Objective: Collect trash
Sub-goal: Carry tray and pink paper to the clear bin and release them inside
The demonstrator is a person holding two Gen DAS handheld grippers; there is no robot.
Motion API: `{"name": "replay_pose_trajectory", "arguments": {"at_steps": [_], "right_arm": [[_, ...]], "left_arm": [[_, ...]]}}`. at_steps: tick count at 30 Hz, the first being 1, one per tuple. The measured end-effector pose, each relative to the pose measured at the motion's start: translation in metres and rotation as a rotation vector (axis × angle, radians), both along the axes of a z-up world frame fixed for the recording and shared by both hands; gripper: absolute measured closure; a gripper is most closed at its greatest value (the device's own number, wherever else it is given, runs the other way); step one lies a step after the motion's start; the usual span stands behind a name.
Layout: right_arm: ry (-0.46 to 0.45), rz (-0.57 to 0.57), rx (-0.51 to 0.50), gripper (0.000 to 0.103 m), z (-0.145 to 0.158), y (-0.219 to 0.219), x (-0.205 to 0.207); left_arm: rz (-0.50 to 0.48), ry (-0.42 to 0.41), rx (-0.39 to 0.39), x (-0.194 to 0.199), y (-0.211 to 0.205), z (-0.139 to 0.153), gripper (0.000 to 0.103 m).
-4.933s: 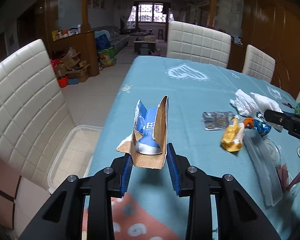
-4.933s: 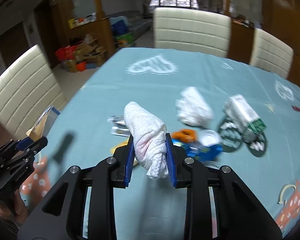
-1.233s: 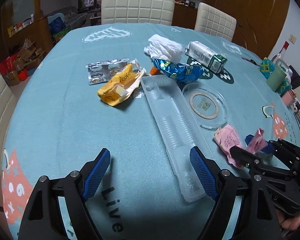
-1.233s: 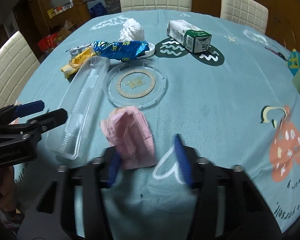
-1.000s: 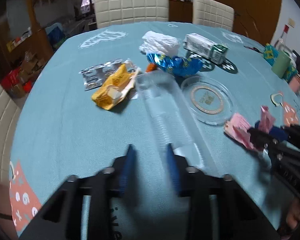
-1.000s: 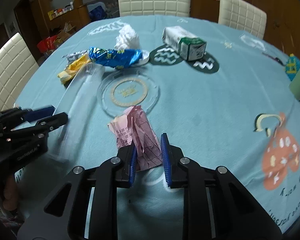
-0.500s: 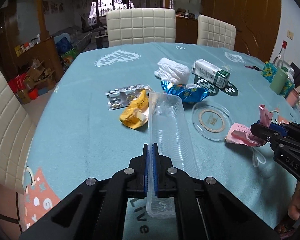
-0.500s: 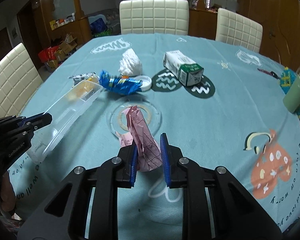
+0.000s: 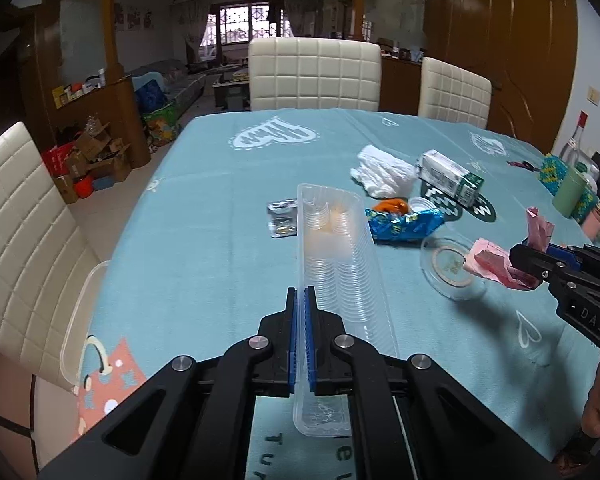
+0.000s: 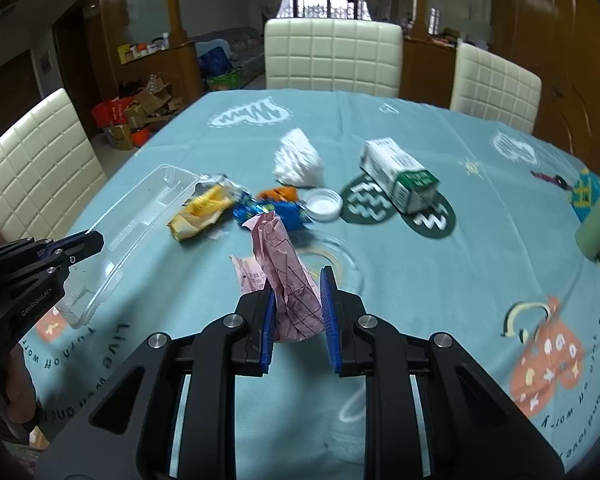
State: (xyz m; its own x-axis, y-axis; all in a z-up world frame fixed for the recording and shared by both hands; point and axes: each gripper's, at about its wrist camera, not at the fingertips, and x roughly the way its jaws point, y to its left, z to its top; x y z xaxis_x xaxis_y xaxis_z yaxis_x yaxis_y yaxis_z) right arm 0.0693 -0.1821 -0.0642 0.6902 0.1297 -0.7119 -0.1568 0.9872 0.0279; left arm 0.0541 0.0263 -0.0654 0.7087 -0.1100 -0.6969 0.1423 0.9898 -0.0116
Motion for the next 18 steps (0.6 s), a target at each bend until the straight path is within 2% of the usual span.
{"name": "replay_pose_trajectory", "arguments": {"at_steps": [6, 18], "right_arm": [[-0.005, 0.075, 0.000, 0.080, 0.008, 0.038, 0.015], [-0.023, 0.300, -0.008, 0.080, 0.021, 0.160, 0.050]], "left_arm": [[0.076, -0.012, 0.000, -0.001, 0.037, 0.000, 0.099], [0.301, -0.040, 0.028, -0.008, 0.148, 0.001, 0.099]]}}
